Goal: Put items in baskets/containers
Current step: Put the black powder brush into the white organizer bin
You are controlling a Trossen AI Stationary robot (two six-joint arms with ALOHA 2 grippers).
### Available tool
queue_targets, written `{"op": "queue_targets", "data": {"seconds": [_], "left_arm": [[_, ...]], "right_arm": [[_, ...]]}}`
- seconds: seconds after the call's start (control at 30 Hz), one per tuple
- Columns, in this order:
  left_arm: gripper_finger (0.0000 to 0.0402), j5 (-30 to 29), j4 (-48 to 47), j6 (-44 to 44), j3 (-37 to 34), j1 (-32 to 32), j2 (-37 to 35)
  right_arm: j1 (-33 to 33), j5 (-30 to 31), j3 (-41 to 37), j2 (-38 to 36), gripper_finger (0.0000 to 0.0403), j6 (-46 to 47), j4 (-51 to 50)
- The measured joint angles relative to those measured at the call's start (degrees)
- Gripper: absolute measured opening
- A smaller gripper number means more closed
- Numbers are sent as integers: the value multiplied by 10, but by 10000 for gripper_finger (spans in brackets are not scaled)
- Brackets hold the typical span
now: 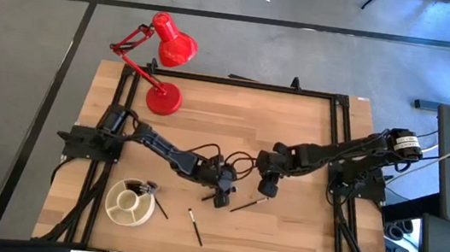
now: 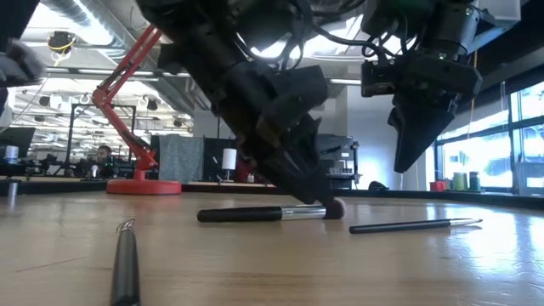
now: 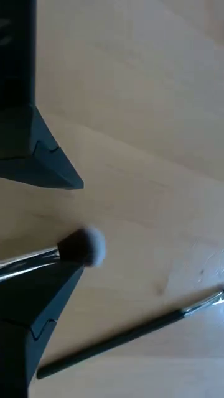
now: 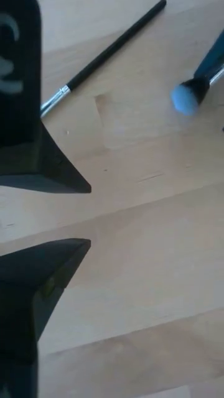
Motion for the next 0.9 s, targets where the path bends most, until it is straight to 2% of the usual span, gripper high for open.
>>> {"op": "queue_targets", "data": {"seconds": [0.13, 0.27, 0.7, 0.9], "left_arm": [[196, -7, 19, -10, 0, 12, 0], [186, 30, 31, -7, 0, 19, 0], [108, 42, 33, 4, 0, 20, 7], [77, 75, 38, 15, 1, 20, 21]], "right_arm": [[-8, -2, 0, 0, 128, -7, 0], [-8, -10, 0, 0, 128, -7, -2], [-8, -10, 0, 0, 128, -8, -5], [-9, -9, 1, 0, 128, -10, -2]]}}
